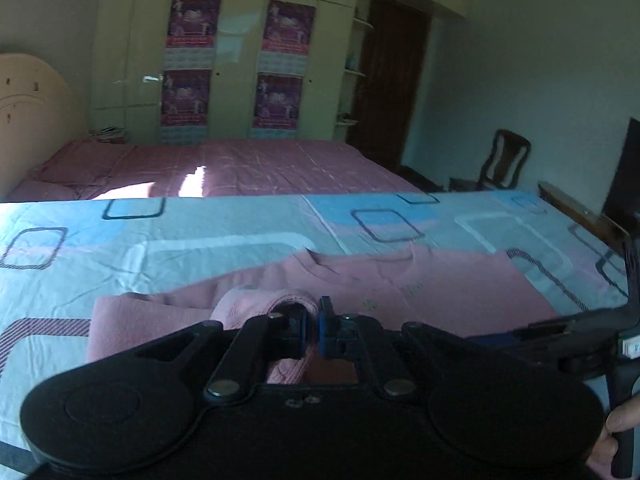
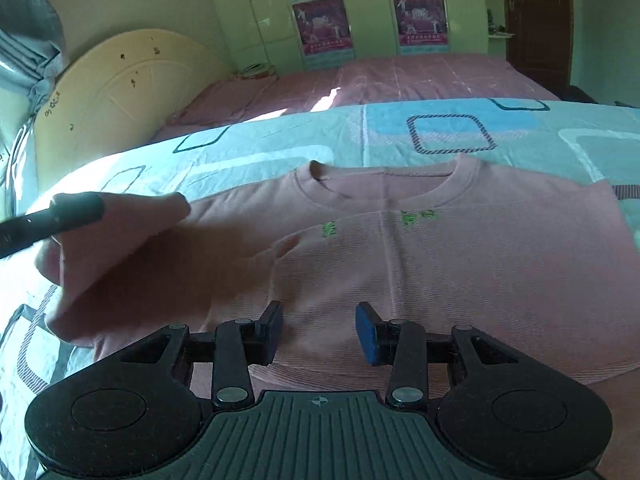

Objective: Fold small clothes

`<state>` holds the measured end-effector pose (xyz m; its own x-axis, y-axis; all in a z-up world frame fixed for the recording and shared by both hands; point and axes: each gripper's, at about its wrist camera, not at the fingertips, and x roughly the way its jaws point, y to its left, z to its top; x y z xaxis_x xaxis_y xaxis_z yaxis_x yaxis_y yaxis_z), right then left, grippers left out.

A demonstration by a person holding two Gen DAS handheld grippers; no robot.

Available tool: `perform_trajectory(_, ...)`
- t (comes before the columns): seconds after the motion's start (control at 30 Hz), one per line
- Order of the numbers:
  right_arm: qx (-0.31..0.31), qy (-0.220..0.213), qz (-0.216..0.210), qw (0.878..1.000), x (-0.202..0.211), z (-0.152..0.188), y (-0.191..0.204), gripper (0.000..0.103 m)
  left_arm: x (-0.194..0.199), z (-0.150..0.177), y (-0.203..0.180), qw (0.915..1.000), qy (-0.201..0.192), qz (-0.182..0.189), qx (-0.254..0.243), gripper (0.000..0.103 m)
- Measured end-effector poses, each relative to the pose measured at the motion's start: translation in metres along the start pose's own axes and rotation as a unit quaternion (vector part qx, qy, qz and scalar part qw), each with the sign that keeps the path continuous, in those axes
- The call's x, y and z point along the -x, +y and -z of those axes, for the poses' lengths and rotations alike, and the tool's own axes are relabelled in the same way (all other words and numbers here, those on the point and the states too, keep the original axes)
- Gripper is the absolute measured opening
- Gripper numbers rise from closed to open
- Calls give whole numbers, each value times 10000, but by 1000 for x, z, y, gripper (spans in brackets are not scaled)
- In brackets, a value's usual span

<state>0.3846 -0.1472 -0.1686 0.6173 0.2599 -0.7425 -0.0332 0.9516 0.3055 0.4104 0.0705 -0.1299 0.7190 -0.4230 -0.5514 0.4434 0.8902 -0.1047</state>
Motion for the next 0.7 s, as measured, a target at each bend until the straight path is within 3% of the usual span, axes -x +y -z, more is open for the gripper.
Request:
perform_trajectory(0.13, -26, -33, 67, 10000, 11, 2, -14, 44, -25, 29, -33, 9977, 493, 58, -455, 27)
perform_trajectory(0.17, -45, -68, 55, 10000, 14, 2, -15, 62, -24, 32, -36, 9973, 515, 36, -522, 31)
perform_trajectory(0.2, -67, -160, 26, 9998, 20, 3, -17, 82, -23, 34, -39, 9970, 531, 40, -566, 46)
perform_trajectory(0.23, -39, -255, -6, 9997, 23, 3, -17, 84, -19, 36, -38, 9968, 530, -2, -598, 67)
perform_trajectory(0.3, 100, -305, -34, 9995, 25, 1, -10, 84, -6, 39, -36, 9971, 446, -241, -570, 82)
perform_trajectory(0.57, 1192, -302, -503, 9911, 11, 9, 55, 83, 35, 62, 4, 9917, 773, -1021, -142, 79)
perform_trajectory(0.7, 1707, -80, -610, 9834, -7, 22, 83, 82, 38, 81, 27, 9832, 1049, -1489, 84, 67)
